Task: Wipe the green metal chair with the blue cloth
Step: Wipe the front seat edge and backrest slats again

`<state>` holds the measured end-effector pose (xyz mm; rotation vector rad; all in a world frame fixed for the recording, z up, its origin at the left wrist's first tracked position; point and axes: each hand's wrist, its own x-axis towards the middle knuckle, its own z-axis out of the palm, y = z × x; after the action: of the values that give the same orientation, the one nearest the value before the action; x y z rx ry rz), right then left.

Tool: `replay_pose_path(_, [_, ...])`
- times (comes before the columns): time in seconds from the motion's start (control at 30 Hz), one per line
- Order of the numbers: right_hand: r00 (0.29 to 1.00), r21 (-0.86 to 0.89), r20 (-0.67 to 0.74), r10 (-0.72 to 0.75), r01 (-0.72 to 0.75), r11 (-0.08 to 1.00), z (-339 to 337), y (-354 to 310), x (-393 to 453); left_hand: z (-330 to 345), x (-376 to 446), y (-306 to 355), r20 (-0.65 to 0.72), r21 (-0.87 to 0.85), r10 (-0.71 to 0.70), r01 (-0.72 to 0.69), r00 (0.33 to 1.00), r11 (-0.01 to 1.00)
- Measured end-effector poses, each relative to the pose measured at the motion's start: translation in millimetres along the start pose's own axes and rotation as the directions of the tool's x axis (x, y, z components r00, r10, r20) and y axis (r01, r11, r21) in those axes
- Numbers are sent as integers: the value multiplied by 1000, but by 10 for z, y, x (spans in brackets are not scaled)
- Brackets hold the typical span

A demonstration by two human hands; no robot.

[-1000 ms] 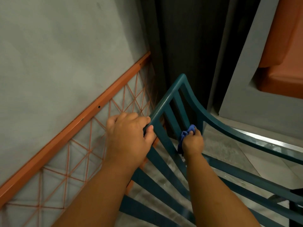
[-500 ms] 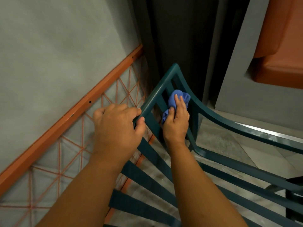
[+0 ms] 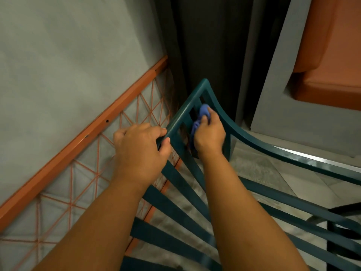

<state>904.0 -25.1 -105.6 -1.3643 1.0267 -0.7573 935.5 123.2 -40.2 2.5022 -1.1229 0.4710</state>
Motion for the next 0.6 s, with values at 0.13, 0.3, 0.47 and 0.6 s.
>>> replay_pose_path(0.13, [986,-63,31,-166,168,984,116,-285,-400,-9,11,-12,15,-44,-24,25,1000,999])
replay_pose_path(0.3, [961,-64,83,-265,270,961,170,39,-1090,-10,15,-25,36,-103,-55,59,998,993])
replay_pose_path(0.47, [965,-273,186,-182,229,934,78,504,-1359,0,24,-37,52,-137,-73,79,996,987])
replay_pose_path(0.6, [964,-394,200,175,-85,915,-98,714,-1314,-58,-1,-34,112,-207,-119,141,987,968])
